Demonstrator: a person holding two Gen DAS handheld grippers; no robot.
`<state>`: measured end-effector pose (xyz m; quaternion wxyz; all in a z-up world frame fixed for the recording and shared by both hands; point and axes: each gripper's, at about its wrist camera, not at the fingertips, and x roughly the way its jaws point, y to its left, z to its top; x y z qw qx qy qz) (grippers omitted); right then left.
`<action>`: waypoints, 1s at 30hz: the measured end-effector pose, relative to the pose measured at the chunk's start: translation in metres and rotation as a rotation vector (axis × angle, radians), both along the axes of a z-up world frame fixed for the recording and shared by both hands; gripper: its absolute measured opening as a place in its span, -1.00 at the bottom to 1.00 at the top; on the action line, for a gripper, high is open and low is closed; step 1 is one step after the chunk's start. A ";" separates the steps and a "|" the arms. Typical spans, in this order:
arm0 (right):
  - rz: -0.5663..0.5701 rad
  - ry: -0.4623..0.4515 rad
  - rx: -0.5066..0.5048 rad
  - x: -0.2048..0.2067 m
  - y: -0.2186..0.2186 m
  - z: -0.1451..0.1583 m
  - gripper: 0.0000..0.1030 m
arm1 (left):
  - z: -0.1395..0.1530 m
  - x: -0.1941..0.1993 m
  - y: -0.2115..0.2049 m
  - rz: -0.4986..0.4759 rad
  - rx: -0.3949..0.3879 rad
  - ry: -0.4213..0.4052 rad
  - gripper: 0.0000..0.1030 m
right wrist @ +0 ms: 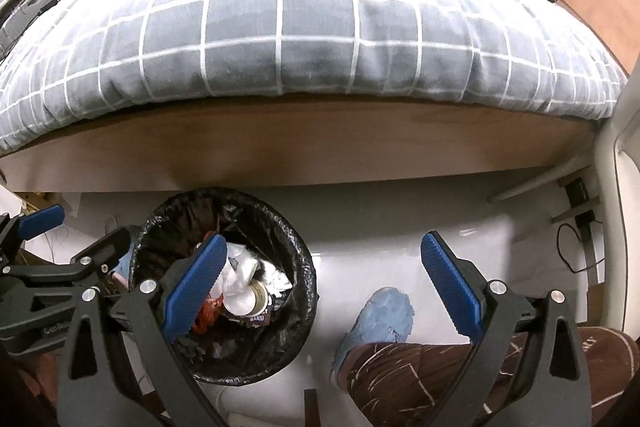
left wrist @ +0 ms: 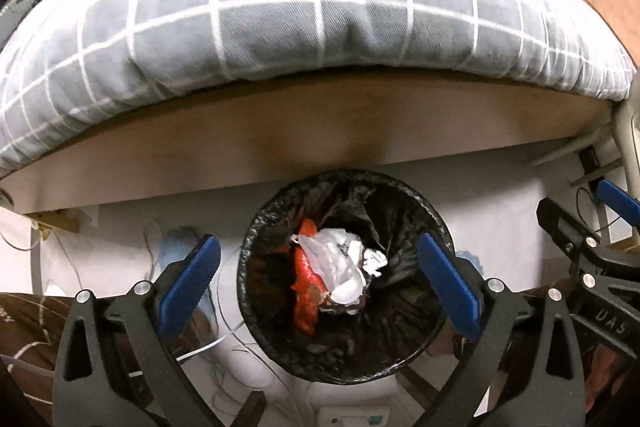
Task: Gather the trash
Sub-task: 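Withdraw both tools from the bin back toward the bed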
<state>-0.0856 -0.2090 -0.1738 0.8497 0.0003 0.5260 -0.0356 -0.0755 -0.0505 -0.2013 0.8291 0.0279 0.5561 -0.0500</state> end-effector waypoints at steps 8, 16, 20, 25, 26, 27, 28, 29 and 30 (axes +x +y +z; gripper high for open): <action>0.009 -0.051 -0.007 0.000 -0.005 0.024 0.82 | 0.033 0.002 0.002 0.002 0.012 -0.079 0.89; 0.006 -0.106 -0.007 0.003 -0.013 0.051 0.82 | 0.063 0.006 0.003 0.008 0.008 -0.131 0.89; 0.006 -0.133 -0.006 0.006 -0.015 0.066 0.82 | 0.078 0.010 0.003 0.010 0.001 -0.155 0.89; 0.013 -0.168 -0.022 0.011 -0.018 0.084 0.82 | 0.095 0.017 0.004 0.016 -0.003 -0.185 0.89; 0.011 -0.177 -0.024 0.013 -0.019 0.088 0.82 | 0.100 0.019 0.004 0.014 -0.003 -0.193 0.89; 0.006 -0.190 -0.026 0.015 -0.020 0.093 0.82 | 0.105 0.022 0.005 0.015 -0.001 -0.202 0.89; 0.002 -0.197 -0.027 0.017 -0.021 0.097 0.82 | 0.106 0.024 0.006 0.017 0.001 -0.208 0.89; 0.000 -0.202 -0.027 0.018 -0.022 0.099 0.82 | 0.110 0.027 0.007 0.018 0.002 -0.218 0.89; -0.003 -0.212 -0.028 0.021 -0.024 0.104 0.82 | 0.114 0.030 0.007 0.020 0.003 -0.224 0.89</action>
